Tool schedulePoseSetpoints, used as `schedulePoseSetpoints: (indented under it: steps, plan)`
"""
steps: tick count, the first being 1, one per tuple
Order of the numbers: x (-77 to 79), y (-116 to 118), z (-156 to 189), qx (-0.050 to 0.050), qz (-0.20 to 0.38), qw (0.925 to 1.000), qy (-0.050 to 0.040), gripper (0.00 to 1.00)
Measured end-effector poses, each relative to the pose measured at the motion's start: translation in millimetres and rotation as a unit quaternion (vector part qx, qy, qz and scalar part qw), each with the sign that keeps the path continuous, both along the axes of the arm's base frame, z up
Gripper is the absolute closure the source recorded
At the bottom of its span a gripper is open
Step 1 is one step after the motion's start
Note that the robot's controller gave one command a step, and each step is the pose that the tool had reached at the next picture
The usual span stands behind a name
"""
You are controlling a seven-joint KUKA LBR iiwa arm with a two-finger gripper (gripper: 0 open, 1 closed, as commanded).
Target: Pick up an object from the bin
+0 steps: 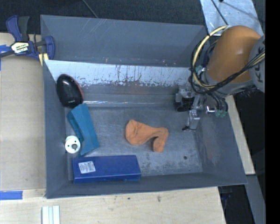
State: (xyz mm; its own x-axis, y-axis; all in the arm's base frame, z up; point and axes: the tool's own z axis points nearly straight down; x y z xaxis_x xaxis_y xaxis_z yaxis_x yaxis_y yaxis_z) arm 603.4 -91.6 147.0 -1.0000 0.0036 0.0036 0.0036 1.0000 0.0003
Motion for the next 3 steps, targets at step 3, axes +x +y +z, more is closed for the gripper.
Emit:
schedulePoseSetpoints:
  steps: [3]
  plan:
    - [-16.4, 61, -51, 0.001, 0.073, 0.9973, -0.0015, 0.0]
